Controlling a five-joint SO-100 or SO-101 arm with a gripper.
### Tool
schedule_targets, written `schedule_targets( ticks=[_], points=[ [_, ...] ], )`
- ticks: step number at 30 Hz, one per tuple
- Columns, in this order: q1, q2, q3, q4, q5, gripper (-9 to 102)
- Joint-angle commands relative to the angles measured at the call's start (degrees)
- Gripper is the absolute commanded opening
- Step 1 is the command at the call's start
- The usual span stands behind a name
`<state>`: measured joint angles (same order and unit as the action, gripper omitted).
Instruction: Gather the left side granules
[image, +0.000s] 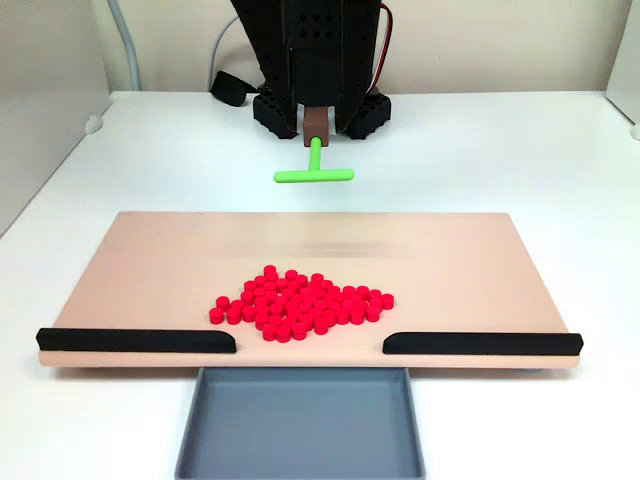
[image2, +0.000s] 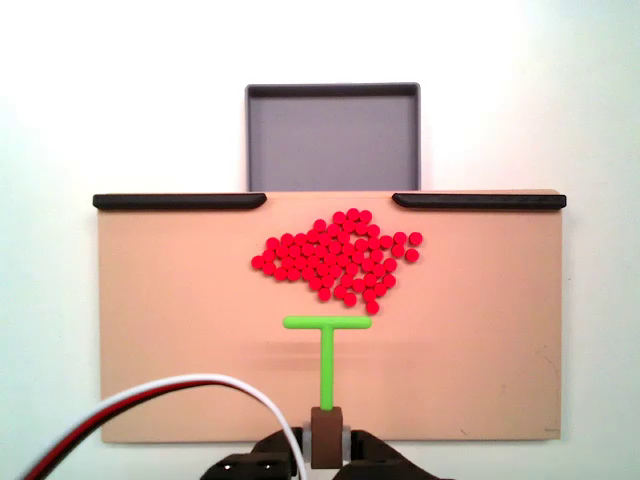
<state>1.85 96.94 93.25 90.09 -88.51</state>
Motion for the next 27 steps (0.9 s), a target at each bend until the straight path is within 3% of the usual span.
schedule_targets(
  ticks=[1,27],
  points=[
    [-0.3,0.2,-1.1,-0.3,0.4,0],
    [-1.4,0.4,-1.1,-0.3,3.1,0]
  ],
)
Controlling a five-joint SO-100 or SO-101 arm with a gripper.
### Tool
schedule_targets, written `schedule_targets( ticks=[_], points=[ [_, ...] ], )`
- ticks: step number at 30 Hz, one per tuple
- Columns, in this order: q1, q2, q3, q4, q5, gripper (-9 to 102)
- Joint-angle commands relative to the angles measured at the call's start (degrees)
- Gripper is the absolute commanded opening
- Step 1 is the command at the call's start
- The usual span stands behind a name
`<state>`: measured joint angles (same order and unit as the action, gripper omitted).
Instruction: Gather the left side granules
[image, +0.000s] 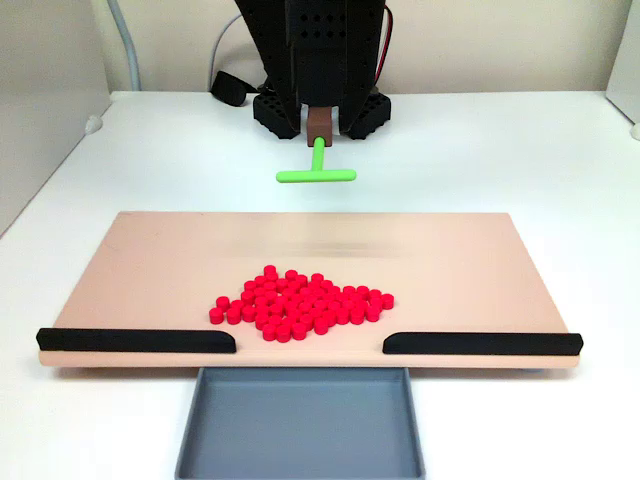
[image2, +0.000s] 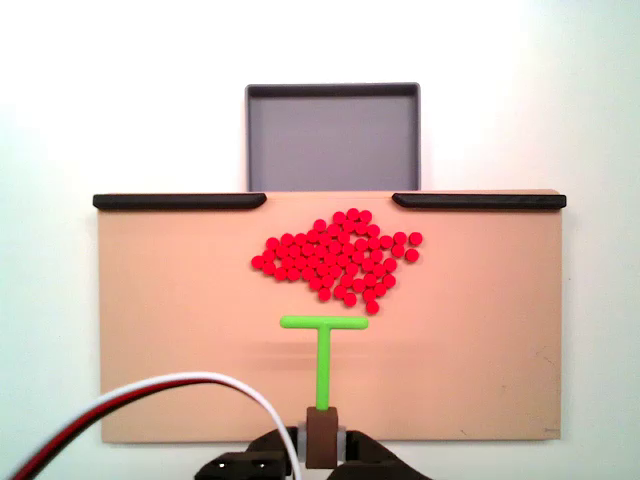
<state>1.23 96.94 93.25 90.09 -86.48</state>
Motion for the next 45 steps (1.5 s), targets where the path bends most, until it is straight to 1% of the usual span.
schedule_targets(
  ticks=[1,26,45],
  points=[
    [-1.1,0.5,-1.1,-0.3,1.7,0],
    [-6.2,1.7,-1.1,0.4,11.1,0],
    [-10.0,0.8,-1.1,0.4,22.3,0]
  ],
)
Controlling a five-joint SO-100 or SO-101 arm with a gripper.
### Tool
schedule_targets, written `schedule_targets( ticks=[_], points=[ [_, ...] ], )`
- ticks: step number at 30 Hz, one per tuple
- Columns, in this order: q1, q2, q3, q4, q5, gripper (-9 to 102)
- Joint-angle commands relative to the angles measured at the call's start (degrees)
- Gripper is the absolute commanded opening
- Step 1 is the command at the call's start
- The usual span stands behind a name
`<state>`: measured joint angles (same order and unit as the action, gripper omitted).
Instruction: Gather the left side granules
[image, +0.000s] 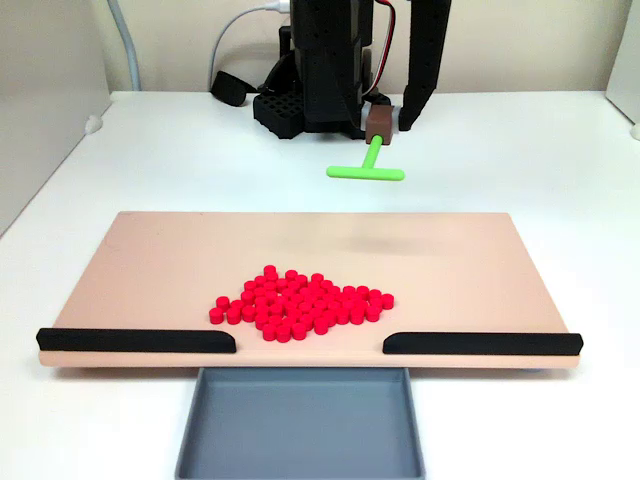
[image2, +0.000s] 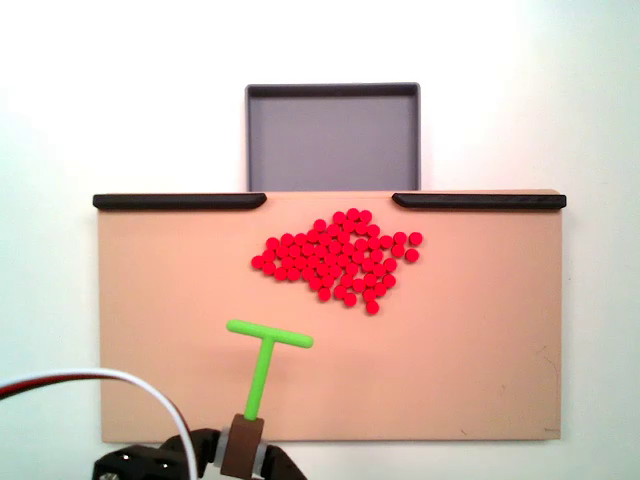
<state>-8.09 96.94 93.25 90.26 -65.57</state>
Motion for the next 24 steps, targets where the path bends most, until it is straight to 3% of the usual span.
schedule_targets(
  ticks=[1,24],
  points=[
    [-0.9,0.8,-1.1,0.2,2.4,0],
    [-6.9,-2.0,-2.7,-0.4,26.3,0]
  ],
)
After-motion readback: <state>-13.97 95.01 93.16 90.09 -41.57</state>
